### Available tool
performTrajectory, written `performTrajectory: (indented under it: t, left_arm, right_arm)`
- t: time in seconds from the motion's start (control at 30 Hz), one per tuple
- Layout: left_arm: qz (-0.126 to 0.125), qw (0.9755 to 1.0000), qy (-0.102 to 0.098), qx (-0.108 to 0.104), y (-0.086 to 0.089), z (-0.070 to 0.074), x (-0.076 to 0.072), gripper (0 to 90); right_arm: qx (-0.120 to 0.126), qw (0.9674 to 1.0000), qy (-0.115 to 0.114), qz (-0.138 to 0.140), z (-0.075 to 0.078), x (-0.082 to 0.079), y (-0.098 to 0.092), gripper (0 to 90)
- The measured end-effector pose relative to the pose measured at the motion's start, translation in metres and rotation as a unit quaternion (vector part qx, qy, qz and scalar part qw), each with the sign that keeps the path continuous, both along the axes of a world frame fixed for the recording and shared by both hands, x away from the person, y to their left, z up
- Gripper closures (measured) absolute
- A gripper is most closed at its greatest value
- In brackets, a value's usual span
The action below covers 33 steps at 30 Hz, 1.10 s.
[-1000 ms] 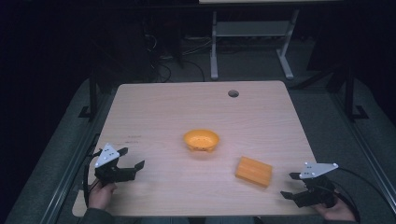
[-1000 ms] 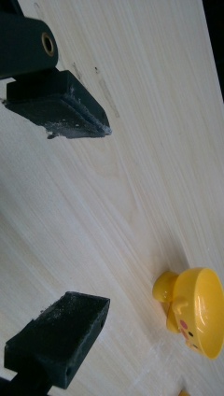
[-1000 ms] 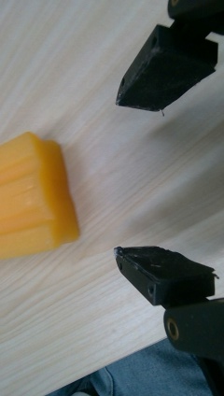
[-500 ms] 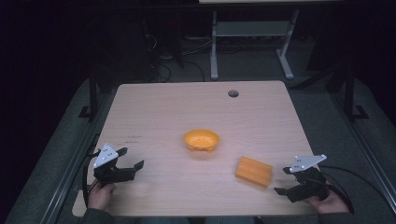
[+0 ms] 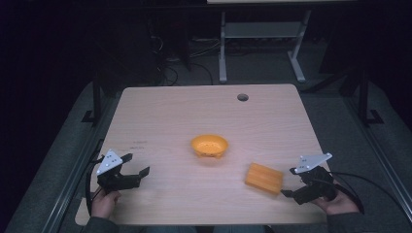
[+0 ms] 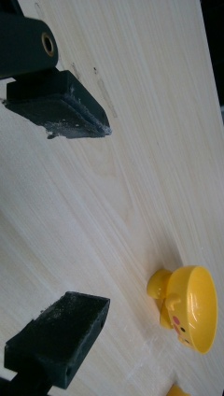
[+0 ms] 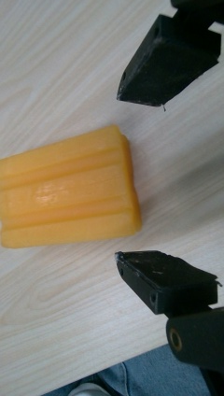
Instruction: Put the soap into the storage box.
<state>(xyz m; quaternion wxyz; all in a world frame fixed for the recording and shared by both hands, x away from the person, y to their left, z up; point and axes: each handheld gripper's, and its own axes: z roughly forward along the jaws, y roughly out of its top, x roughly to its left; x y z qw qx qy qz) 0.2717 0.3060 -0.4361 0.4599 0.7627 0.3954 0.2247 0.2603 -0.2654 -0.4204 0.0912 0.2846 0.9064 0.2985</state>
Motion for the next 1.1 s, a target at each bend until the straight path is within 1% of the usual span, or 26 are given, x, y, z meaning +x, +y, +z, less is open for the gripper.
performTrajectory:
  t: [0.2, 0.33, 0.4, 0.53, 0.6, 0.67, 0.7, 0.77, 0.83, 0.97, 1.1]
  left_arm:
    - [-0.002, 1.0, 0.002, 0.001, -0.001, 0.0, 0.0, 14.1]
    - [-0.003, 1.0, 0.002, 0.004, 0.0, 0.0, 0.0, 14.1]
    - [-0.001, 1.0, 0.001, 0.002, 0.0, 0.0, 0.001, 14.1]
    - [0.0, 1.0, -0.001, -0.001, 0.0, 0.0, 0.0, 14.1]
    - [-0.001, 1.0, -0.001, -0.001, 0.0, 0.0, 0.0, 14.1]
    - [0.0, 1.0, 0.0, -0.002, 0.001, 0.0, 0.0, 14.1]
    - [0.001, 1.0, 0.001, -0.003, 0.001, 0.0, 0.0, 14.1]
    - [0.001, 1.0, 0.001, -0.002, 0.002, 0.001, 0.001, 14.1]
    - [0.001, 1.0, 0.0, -0.002, 0.002, 0.001, 0.001, 14.1]
    - [0.003, 1.0, 0.0, -0.006, 0.003, 0.001, 0.0, 14.1]
    - [0.004, 1.0, 0.002, -0.006, 0.004, 0.001, 0.001, 14.1]
  right_arm:
    - [-0.006, 1.0, 0.0, 0.006, 0.004, 0.003, 0.006, 17.8]
    - [-0.009, 0.9999, 0.004, 0.013, 0.007, 0.008, 0.013, 17.9]
    - [-0.012, 0.9998, 0.003, 0.019, 0.008, 0.011, 0.016, 17.9]
    - [-0.018, 0.9994, 0.009, 0.027, 0.009, 0.016, 0.025, 17.9]
    - [-0.024, 0.9991, 0.006, 0.034, 0.01, 0.02, 0.029, 17.8]
    - [-0.022, 0.999, 0.007, 0.037, 0.012, 0.022, 0.033, 17.7]
    - [-0.024, 0.9989, 0.003, 0.041, 0.013, 0.023, 0.034, 17.7]
    - [-0.024, 0.9987, 0.003, 0.044, 0.015, 0.025, 0.037, 17.5]
    - [-0.025, 0.9986, 0.001, 0.047, 0.014, 0.027, 0.039, 17.1]
    - [-0.027, 0.9984, 0.012, 0.048, 0.009, 0.032, 0.045, 17.1]
    - [-0.03, 0.9978, 0.016, 0.056, 0.003, 0.036, 0.049, 17.0]
